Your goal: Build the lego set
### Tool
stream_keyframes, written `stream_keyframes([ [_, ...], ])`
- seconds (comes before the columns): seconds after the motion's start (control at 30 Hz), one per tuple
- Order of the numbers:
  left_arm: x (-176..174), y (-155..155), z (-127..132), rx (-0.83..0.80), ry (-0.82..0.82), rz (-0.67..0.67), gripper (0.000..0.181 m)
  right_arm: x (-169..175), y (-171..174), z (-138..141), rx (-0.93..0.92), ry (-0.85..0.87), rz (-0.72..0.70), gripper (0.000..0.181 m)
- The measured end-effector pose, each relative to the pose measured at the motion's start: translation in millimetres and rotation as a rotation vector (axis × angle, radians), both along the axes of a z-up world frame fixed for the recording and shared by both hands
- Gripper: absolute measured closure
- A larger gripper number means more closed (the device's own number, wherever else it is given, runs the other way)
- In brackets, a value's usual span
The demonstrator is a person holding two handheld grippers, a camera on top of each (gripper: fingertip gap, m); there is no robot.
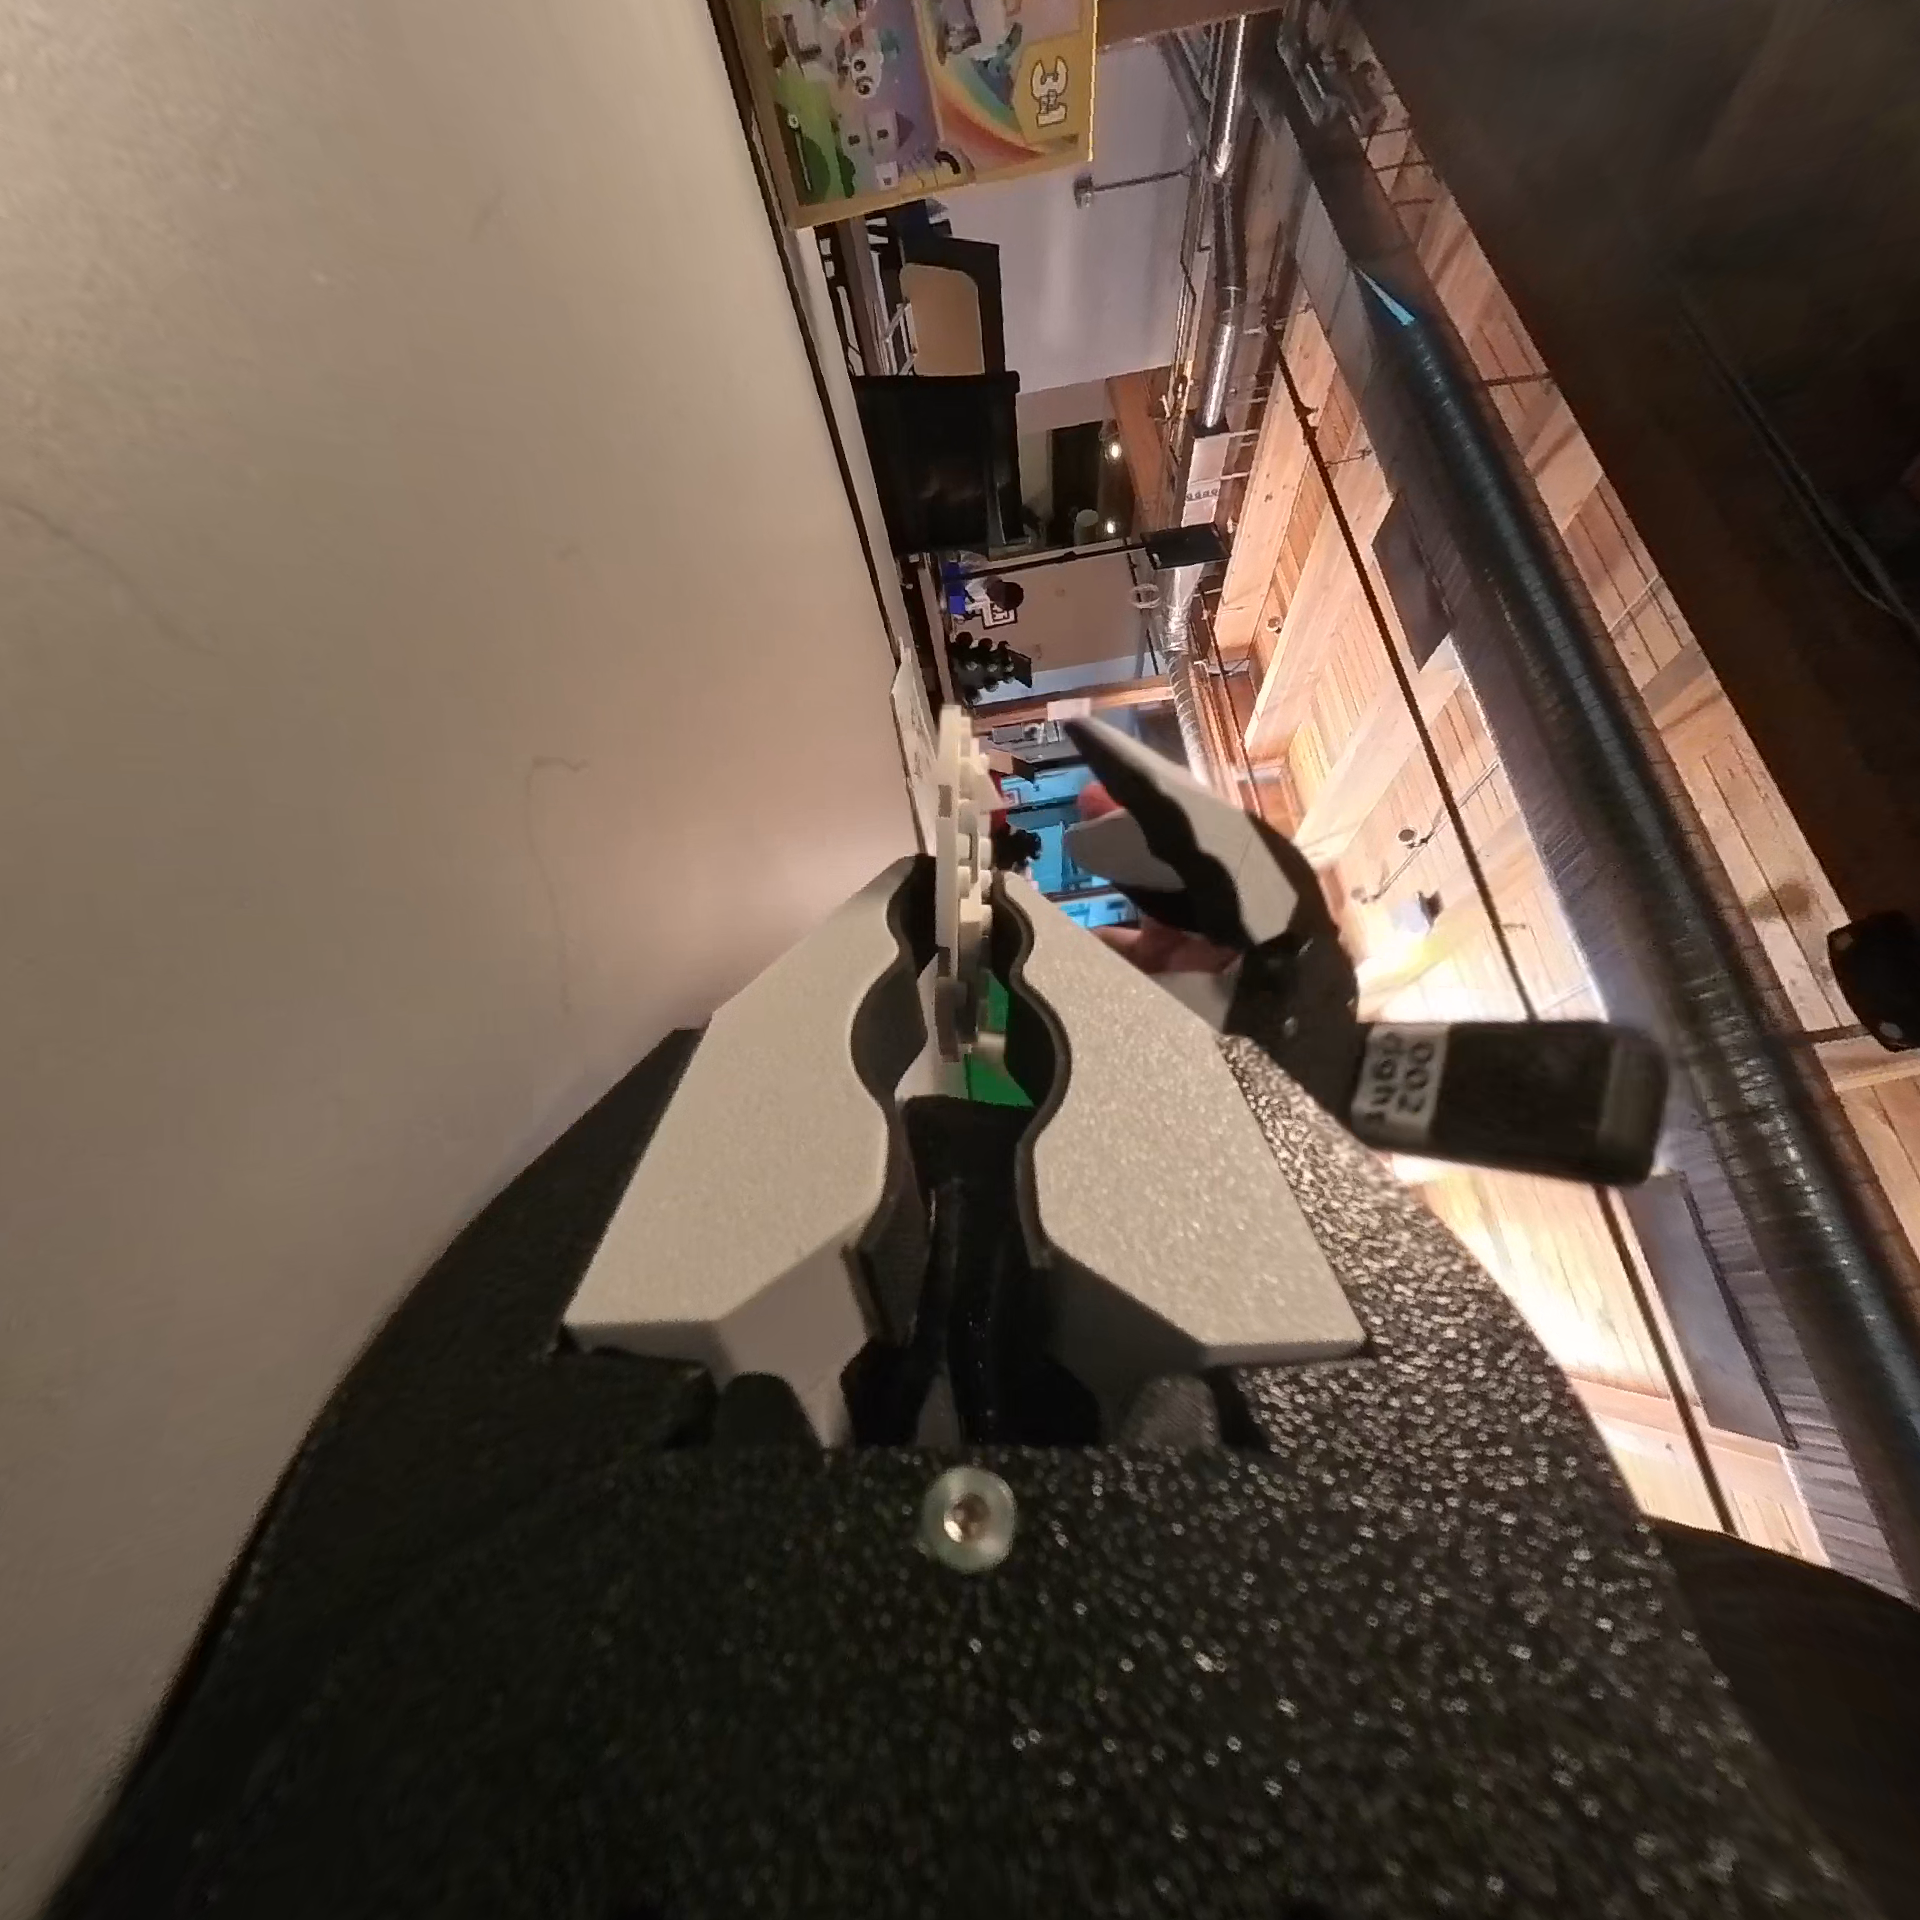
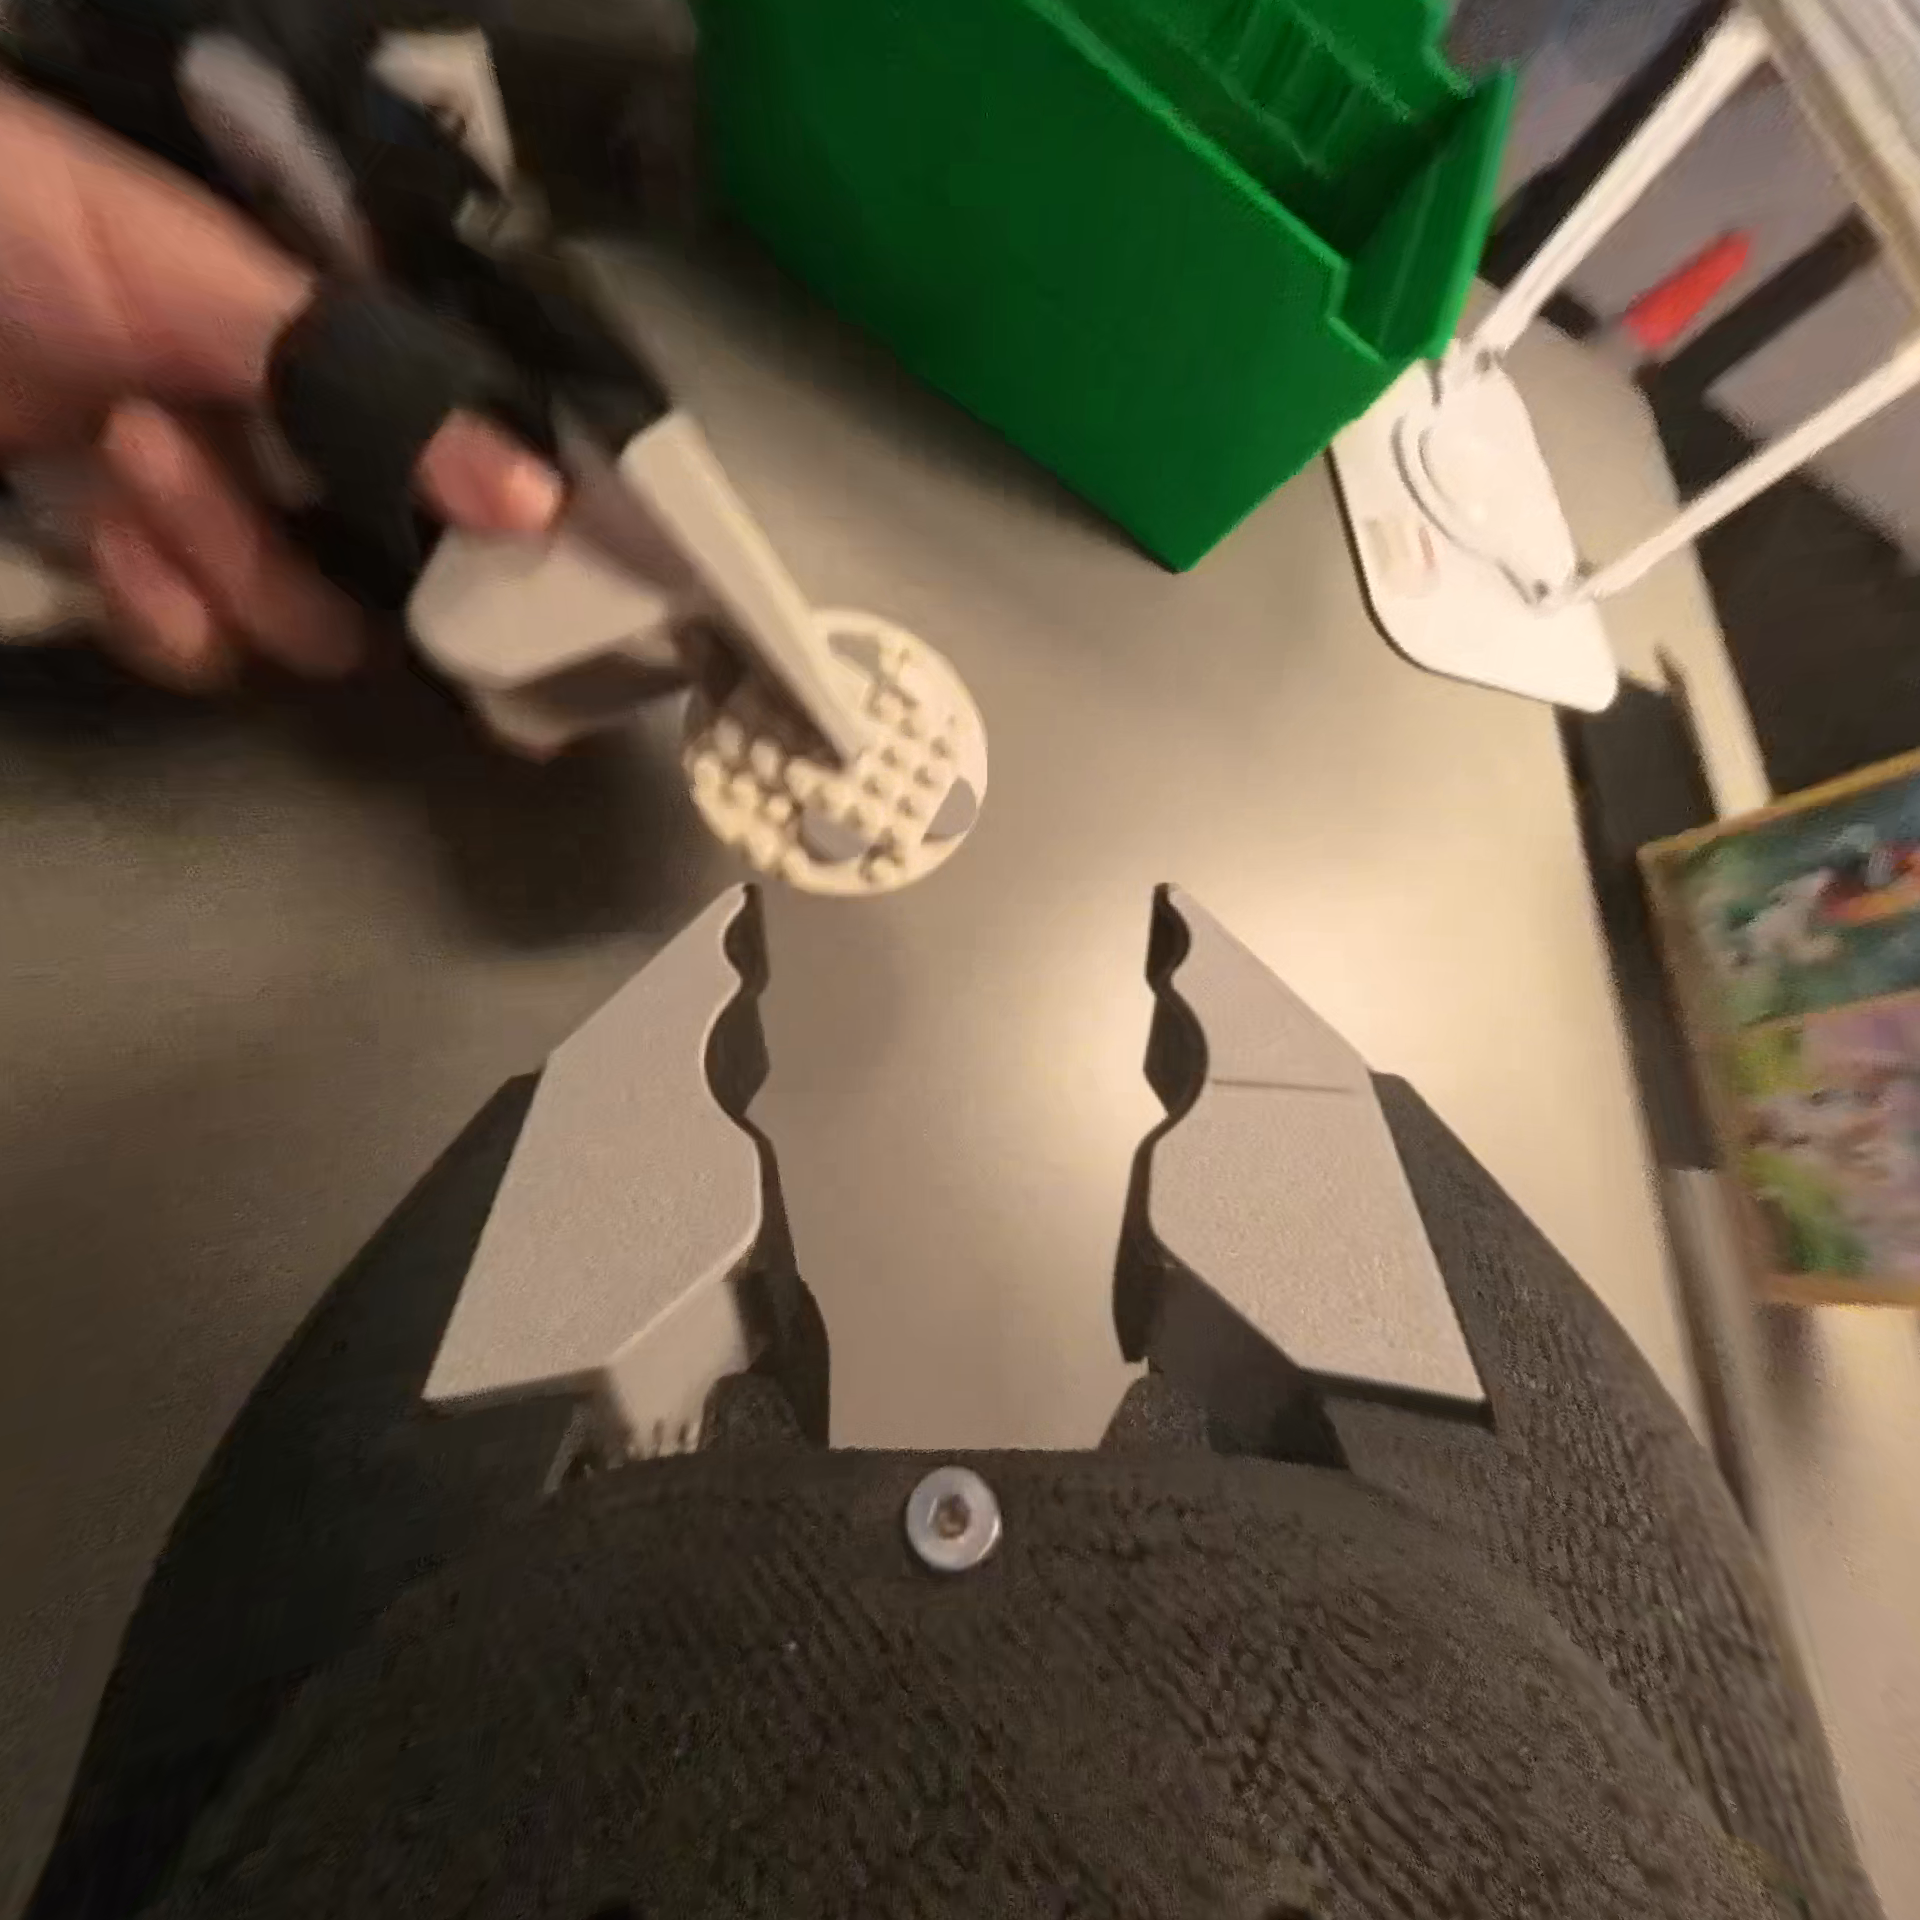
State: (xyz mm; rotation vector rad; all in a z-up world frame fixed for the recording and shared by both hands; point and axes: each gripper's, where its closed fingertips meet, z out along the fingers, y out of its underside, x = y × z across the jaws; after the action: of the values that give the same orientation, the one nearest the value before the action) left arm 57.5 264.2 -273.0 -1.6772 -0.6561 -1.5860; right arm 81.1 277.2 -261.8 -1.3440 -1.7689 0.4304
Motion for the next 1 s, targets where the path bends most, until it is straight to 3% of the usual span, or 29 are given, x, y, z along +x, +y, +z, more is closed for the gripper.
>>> stream_keyframes([
  [0.1,-0.5,-0.1,1.1,-0.004,-0.019,-0.003,0.175,4.3,-2.2,-15.5,0.285,-0.048,0.096,0.096],
  [0.17,-0.5,-0.3,1.5,-0.008,-0.029,-0.009,0.175,-2.1,-5.5,-18.3,0.495,-0.049,0.165,0.097],
  [0.27,-0.4,-0.7,2.2,-0.009,-0.039,-0.017,0.175,-16.6,-12.5,-19.4,0.653,-0.023,0.235,0.102],
  [0.53,1.5,-1.5,1.1,-0.011,-0.025,-0.031,0.175,-44.0,-15.5,-20.3,0.782,0.012,0.337,0.12],
  [1.0,2.2,-0.6,-0.5,-0.018,-0.014,-0.029,0.175,-48.0,-13.2,-25.1,0.88,-0.041,0.372,0.142],
])
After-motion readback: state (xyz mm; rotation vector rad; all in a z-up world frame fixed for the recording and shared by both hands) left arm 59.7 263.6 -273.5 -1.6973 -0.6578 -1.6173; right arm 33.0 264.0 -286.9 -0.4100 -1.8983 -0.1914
